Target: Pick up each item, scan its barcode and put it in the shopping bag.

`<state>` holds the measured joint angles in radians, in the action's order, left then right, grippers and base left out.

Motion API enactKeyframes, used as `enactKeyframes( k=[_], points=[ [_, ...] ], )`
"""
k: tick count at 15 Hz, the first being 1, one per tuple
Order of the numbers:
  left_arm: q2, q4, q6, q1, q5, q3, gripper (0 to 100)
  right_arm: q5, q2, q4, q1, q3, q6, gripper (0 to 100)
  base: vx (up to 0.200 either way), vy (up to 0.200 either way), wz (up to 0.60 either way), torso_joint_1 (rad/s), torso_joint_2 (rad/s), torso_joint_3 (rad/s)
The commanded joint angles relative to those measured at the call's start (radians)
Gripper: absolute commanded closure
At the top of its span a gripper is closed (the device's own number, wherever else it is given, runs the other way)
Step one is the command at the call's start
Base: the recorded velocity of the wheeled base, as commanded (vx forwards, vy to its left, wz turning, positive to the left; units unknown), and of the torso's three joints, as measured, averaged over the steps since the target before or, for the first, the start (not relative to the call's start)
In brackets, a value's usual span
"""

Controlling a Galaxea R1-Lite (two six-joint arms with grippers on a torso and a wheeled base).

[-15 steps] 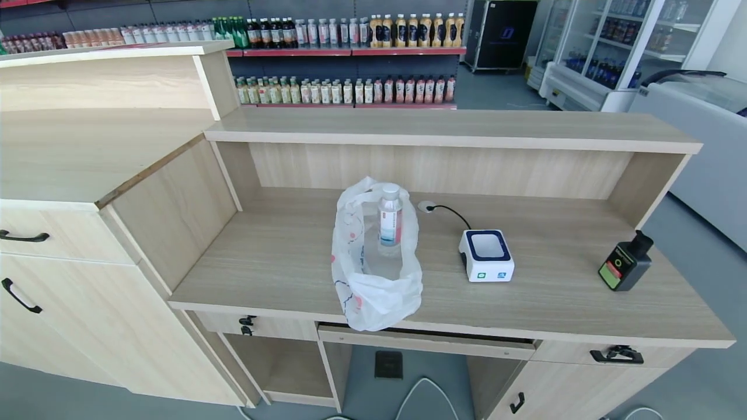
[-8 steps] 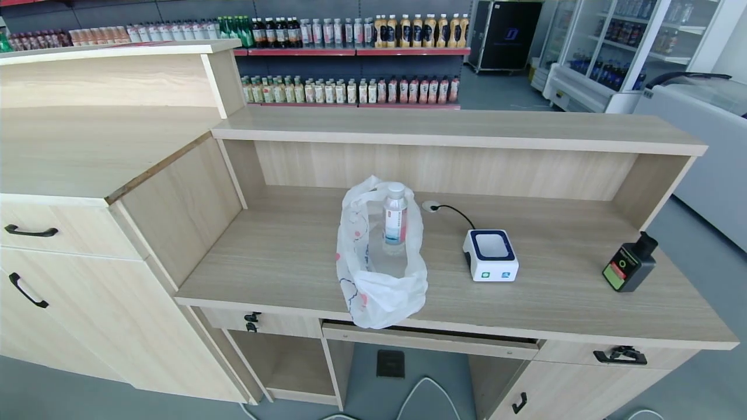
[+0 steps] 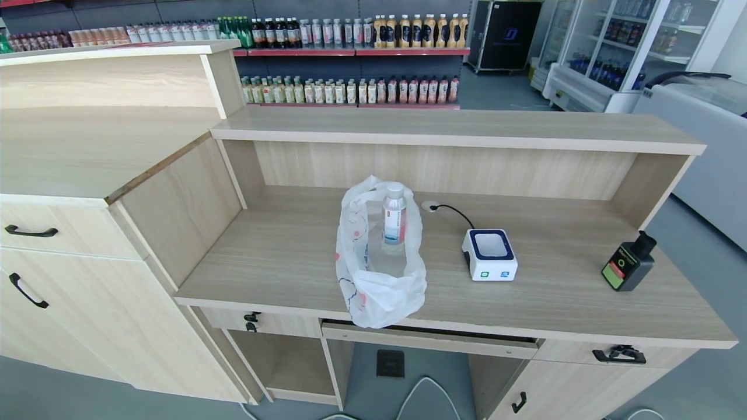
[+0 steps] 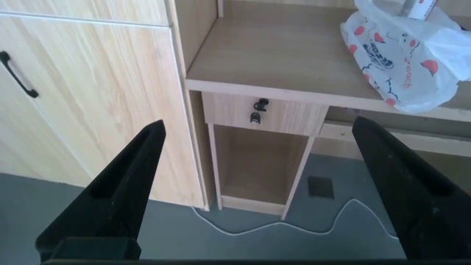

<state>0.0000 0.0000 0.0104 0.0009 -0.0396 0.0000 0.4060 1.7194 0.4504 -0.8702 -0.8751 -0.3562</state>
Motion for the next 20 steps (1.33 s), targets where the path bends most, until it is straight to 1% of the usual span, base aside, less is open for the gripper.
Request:
enactKeyframes(
  k=[1, 3, 4, 6, 8, 12, 18, 20],
  points=[
    [0.000, 0.000, 0.000, 0.001, 0.000, 0.000, 0, 0.031, 0.115, 0.008, 0.020, -0.070, -0.018, 0, 0.000, 0.000, 0.00, 0.000, 0.00, 0.000],
    [0.000, 0.000, 0.000, 0.001, 0.000, 0.000, 0, 0.043, 0.147, 0.010, 0.033, -0.099, -0.029, 0, 0.000, 0.000, 0.00, 0.000, 0.00, 0.000],
    [0.000, 0.000, 0.000, 0.001, 0.000, 0.000, 0, 0.053, 0.181, 0.011, 0.069, -0.131, -0.037, 0, 0.000, 0.000, 0.00, 0.000, 0.00, 0.000],
    [0.000, 0.000, 0.000, 0.001, 0.000, 0.000, 0, 0.056, 0.224, 0.048, 0.108, -0.153, -0.037, 0, 0.000, 0.000, 0.00, 0.000, 0.00, 0.000],
    [0.000, 0.000, 0.000, 0.001, 0.000, 0.000, 0, 0.056, 0.259, 0.097, 0.146, -0.150, -0.038, 0, 0.000, 0.000, 0.00, 0.000, 0.00, 0.000],
    [0.000, 0.000, 0.000, 0.001, 0.000, 0.000, 0, 0.056, 0.299, 0.109, 0.209, -0.140, -0.040, 0, 0.000, 0.000, 0.00, 0.000, 0.00, 0.000],
    [0.000, 0.000, 0.000, 0.001, 0.000, 0.000, 0, 0.056, 0.364, 0.162, 0.237, -0.139, -0.058, 0, 0.000, 0.000, 0.00, 0.000, 0.00, 0.000],
    [0.000, 0.000, 0.000, 0.001, 0.000, 0.000, 0, 0.073, 0.387, 0.186, 0.247, -0.140, -0.061, 0, 0.000, 0.000, 0.00, 0.000, 0.00, 0.000]
  ],
)
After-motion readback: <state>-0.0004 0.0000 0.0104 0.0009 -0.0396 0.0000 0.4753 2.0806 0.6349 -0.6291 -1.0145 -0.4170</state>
